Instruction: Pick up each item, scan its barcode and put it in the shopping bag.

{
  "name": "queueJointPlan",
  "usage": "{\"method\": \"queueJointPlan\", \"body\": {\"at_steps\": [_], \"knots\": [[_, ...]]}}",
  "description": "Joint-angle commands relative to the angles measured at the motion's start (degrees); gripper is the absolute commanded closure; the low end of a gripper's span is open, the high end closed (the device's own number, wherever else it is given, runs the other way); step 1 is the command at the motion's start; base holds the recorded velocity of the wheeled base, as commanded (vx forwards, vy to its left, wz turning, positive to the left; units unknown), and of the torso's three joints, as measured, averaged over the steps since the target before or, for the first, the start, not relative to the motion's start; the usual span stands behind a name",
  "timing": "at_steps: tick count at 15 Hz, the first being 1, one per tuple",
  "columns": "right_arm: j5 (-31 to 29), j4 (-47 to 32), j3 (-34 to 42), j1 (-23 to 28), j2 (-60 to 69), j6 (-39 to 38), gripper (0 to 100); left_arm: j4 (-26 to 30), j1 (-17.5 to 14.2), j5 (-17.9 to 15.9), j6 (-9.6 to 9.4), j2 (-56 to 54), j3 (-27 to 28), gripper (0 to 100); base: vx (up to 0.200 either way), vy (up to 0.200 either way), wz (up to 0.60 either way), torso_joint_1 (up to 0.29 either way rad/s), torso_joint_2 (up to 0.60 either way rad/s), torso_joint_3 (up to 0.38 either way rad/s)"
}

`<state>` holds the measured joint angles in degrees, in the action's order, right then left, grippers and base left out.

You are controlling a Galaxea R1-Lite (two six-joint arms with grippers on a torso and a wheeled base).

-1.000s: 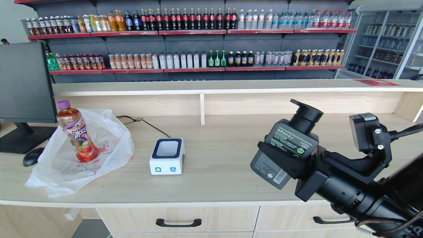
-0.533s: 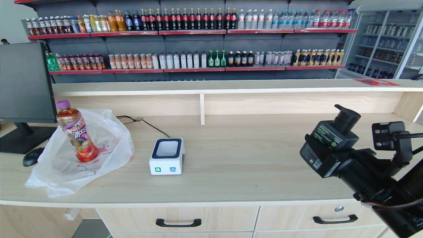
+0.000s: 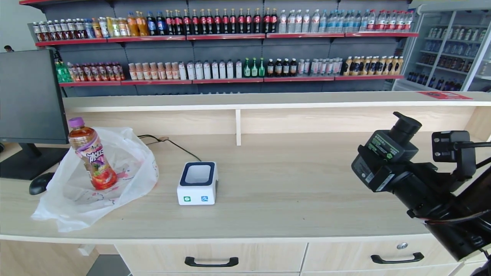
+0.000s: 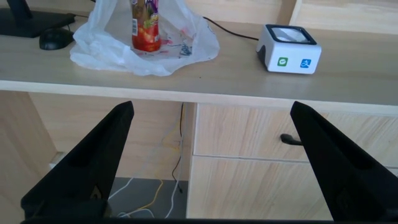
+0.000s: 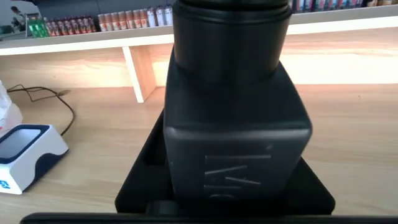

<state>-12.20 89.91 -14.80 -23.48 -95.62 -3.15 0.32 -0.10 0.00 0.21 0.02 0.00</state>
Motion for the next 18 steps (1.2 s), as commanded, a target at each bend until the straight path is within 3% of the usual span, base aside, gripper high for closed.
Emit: {"method": "queueJointPlan", "body": {"at_steps": [1,16,18], "knots": [[0.2,0.1,0.1,-0.2,-0.5,-0.3,100,-0.1,0.0,0.0,0.06,0.0,0.0,0,0.0,0.2,0.0,0.017,0.01,-0.002],[0.2,0.1,-0.8,-1.4,-1.6,-0.7,100,-0.1,0.0,0.1,0.32,0.0,0.0,0,0.0,0.2,0.0,0.004,0.0,0.0],[0.2,0.1,-0.2,-1.5,-1.6,-0.6,100,-0.1,0.0,0.1,0.23,0.0,0.0,0,0.0,0.0,0.0,0.0,0.0,0.0]]}}
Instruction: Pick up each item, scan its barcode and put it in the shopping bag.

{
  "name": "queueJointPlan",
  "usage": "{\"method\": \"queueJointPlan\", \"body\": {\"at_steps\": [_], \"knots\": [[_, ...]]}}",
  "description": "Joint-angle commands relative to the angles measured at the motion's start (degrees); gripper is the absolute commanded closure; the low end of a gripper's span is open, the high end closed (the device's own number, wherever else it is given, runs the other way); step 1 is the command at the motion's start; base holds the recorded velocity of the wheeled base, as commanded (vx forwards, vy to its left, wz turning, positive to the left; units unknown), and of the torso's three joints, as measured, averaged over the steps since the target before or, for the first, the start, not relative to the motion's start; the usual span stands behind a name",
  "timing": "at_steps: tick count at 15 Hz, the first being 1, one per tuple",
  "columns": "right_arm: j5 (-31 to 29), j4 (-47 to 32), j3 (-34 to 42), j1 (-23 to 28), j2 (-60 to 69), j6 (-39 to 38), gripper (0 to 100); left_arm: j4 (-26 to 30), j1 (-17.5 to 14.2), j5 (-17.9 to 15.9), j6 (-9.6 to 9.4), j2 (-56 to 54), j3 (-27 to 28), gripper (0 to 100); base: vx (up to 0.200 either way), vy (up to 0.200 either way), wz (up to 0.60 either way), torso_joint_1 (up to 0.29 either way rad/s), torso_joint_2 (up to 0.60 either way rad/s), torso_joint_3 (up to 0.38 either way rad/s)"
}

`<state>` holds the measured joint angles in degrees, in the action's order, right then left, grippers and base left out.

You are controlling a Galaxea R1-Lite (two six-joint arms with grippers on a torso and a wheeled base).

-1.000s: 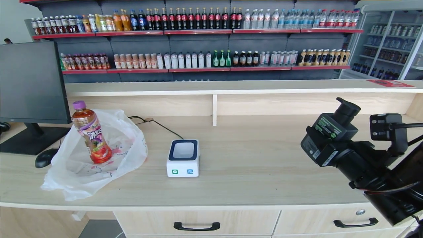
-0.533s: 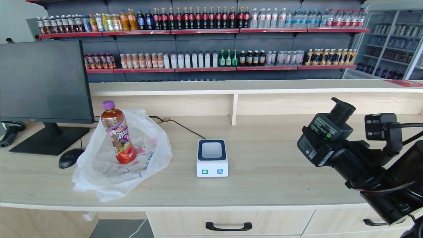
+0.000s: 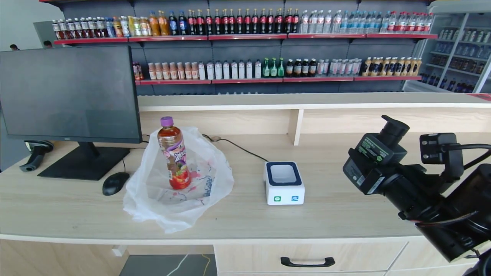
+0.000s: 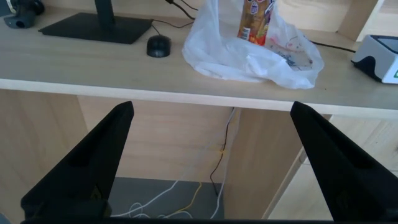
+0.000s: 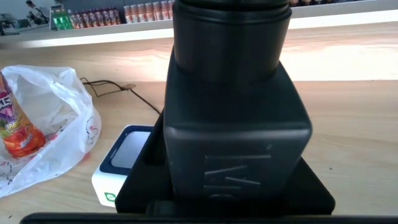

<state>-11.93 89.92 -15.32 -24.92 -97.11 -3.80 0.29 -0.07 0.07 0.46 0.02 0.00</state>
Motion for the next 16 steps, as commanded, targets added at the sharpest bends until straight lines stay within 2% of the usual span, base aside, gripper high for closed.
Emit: {"method": "queueJointPlan", "body": {"at_steps": [1,3,5,7,9,11,12,14,15,16], "knots": [[0.0,0.1,0.6,0.0,-0.2,0.1,100,0.0,0.0,0.0,0.06,0.0,0.0,0,0.0,0.0,0.0,0.0,0.0,0.0],[0.0,0.1,-0.1,-1.9,-0.8,0.7,100,-0.2,0.0,0.0,-0.02,0.0,0.0,0,0.0,0.0,0.0,0.0,0.0,0.0],[0.8,0.1,-2.3,-7.0,-2.5,2.7,100,-0.2,0.0,0.0,0.06,0.0,0.0,0,0.0,0.0,0.0,0.0,0.0,0.0],[1.6,0.1,-5.3,-9.7,-5.0,4.9,100,-0.2,0.0,0.0,0.06,0.0,0.0,0,0.0,0.0,0.0,0.0,0.0,0.0],[2.1,0.1,-5.7,-9.4,-7.3,6.1,100,-0.2,0.0,0.0,-0.02,0.0,0.0,0,0.0,0.0,0.0,0.0,0.0,0.0],[6.7,0.1,-5.9,-8.7,-9.8,8.5,100,-0.2,0.1,0.0,-0.11,0.0,0.0,0,0.0,0.0,0.0,0.0,0.0,0.0],[9.1,0.1,-6.1,-6.5,-10.5,12.4,100,-0.2,0.1,0.0,-0.02,0.0,0.0,0,0.0,0.0,0.0,0.0,0.0,0.0],[14.9,0.1,-8.8,-4.3,-11.8,16.7,100,-0.2,0.0,0.0,-0.11,0.0,0.0,0,0.0,0.0,0.0,0.0,0.0,0.0],[17.0,0.1,-12.9,-2.7,-13.7,20.1,100,-0.2,0.1,0.0,-0.11,0.0,0.0,0,0.0,0.0,0.0,0.0,0.0,0.0],[17.2,0.1,-13.9,-2.7,-14.2,20.7,100,-0.2,0.1,0.0,-0.2,0.0,0.0,0,0.0,0.0,0.0,0.0,0.0,0.0]]}}
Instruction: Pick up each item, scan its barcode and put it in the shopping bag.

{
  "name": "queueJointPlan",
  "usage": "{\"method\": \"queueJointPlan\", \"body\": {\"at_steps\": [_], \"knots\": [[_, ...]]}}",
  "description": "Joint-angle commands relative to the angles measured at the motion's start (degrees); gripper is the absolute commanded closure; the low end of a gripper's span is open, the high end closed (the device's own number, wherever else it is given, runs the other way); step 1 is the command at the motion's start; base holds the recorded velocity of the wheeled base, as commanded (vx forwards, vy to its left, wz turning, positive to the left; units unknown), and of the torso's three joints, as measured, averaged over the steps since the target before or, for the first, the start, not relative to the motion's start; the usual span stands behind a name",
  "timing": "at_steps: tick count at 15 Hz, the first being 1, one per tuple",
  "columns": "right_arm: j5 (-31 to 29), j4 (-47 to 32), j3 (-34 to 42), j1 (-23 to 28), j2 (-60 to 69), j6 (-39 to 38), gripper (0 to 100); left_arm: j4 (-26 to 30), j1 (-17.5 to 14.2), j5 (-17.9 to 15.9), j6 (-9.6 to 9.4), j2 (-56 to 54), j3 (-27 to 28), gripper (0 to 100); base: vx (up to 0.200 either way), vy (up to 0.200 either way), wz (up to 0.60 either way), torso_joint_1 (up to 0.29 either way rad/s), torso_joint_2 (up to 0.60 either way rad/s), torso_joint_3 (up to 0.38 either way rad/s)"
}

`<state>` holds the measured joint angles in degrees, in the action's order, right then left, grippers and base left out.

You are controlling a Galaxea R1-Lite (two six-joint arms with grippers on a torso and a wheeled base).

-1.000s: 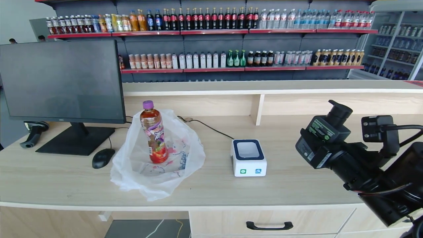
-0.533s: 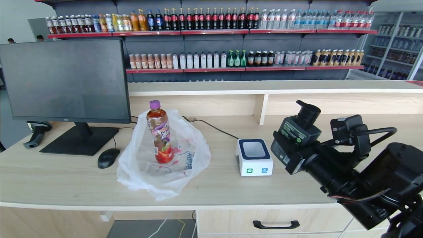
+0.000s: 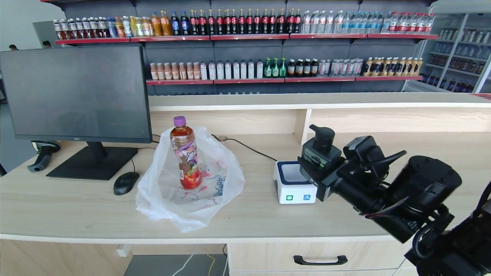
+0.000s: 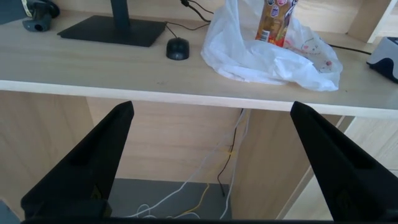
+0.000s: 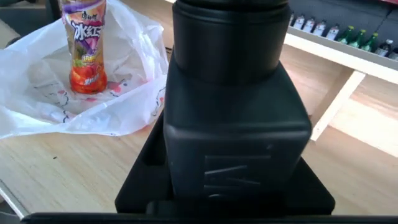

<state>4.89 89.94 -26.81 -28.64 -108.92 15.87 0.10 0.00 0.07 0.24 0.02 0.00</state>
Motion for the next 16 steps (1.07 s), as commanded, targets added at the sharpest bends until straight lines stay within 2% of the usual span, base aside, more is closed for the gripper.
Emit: {"method": "queueJointPlan", "body": {"at_steps": [1,2,5,8,10,13,16], "knots": [[1.7,0.1,-7.2,1.0,-5.2,3.4,100,0.0,0.0,0.0,0.02,0.0,0.0,0,0.0,0.0,0.0,0.0,0.0,0.0],[1.9,0.1,-10.8,1.0,-7.0,4.9,100,0.0,0.0,0.0,0.02,0.0,0.0,0,0.0,0.0,0.0,0.0,0.0,0.0],[4.3,0.1,-13.9,2.2,-9.7,7.9,100,0.0,-0.1,0.0,0.11,0.0,0.0,0,0.0,0.0,0.0,0.0,0.0,0.0],[12.3,0.1,-18.8,3.8,-15.2,14.4,100,0.0,-0.1,0.0,0.11,0.0,0.0,0,0.0,0.0,0.0,0.0,0.0,0.0],[14.4,0.1,-22.4,3.9,-16.6,17.1,100,0.0,-0.1,0.0,0.02,0.0,0.0,0,0.0,0.0,0.0,0.0,0.0,0.0],[18.4,0.1,-21.4,7.5,-16.9,20.2,100,0.0,0.0,0.0,0.02,0.0,0.0,0,0.0,0.0,0.0,0.0,0.0,0.0],[23.7,0.1,-20.8,8.0,-16.8,22.7,100,0.0,0.0,0.0,0.02,0.0,0.0,0,0.0,0.0,0.0,0.0,0.0,0.0]]}}
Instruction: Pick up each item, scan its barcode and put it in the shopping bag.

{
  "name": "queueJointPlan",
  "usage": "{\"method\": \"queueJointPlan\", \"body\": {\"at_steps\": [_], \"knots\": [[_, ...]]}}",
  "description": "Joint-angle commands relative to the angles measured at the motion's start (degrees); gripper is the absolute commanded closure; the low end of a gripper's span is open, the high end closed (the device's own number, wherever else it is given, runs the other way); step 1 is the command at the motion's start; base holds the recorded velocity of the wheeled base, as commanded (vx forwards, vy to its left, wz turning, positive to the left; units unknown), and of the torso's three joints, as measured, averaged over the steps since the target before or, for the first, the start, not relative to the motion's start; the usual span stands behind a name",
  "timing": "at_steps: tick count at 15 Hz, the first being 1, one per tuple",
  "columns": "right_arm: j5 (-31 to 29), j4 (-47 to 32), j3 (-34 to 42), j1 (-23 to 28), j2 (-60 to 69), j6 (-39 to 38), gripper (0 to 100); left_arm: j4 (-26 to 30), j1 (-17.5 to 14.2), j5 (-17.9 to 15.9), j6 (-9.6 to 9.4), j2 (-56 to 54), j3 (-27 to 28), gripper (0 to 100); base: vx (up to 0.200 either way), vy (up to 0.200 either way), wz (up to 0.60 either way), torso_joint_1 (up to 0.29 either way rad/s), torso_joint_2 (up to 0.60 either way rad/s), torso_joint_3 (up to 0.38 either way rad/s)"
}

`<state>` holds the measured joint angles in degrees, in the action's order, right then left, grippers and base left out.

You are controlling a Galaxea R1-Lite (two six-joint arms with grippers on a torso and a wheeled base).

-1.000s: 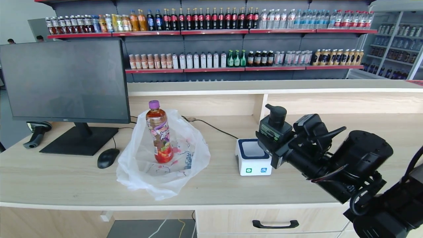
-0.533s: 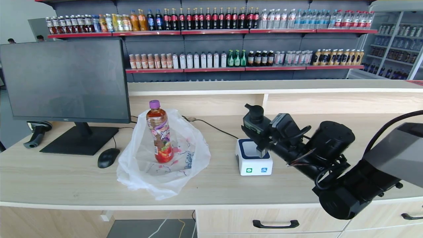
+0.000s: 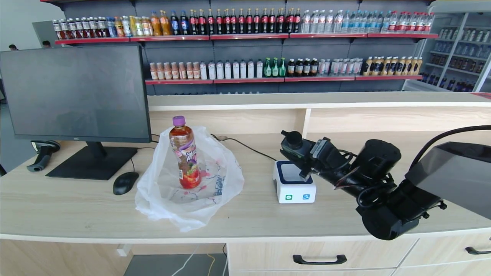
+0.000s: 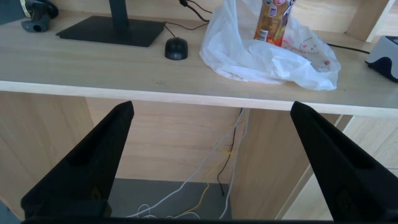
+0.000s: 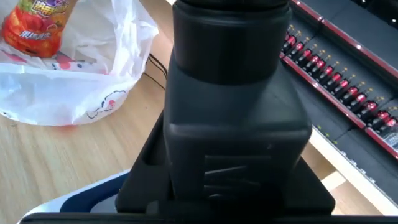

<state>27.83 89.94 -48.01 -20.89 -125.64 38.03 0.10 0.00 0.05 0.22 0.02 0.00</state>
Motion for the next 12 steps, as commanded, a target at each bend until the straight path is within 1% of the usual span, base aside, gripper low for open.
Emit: {"method": "queueJointPlan", "body": {"at_steps": [1,2,3,6,10,12], "knots": [[1.9,0.1,0.5,0.2,0.0,1.5,100,0.0,0.0,0.0,0.04,0.0,0.0,0,0.0,0.0,0.0,0.0,0.0,0.0],[4.8,0.1,0.5,0.3,0.4,4.2,100,0.0,0.0,0.0,0.04,0.0,0.0,0,0.0,0.0,0.0,0.0,0.0,0.0],[5.7,0.1,0.9,0.3,0.5,4.9,100,0.0,0.0,0.0,0.04,0.0,0.0,0,0.0,0.0,0.0,0.0,0.0,0.0],[7.6,0.1,1.7,0.3,0.0,7.4,100,-0.1,-0.1,0.0,0.04,0.0,0.0,0,0.0,0.0,0.0,0.0,0.0,0.0],[7.9,0.1,2.6,0.4,-0.1,9.0,100,-0.3,0.0,0.0,0.04,0.1,0.0,0,0.0,0.0,0.0,0.0,0.0,0.0],[9.8,0.1,2.4,0.7,-0.9,10.4,100,-0.4,0.0,0.0,0.04,0.0,0.0,0,0.0,0.0,0.0,0.0,0.0,0.0]]}}
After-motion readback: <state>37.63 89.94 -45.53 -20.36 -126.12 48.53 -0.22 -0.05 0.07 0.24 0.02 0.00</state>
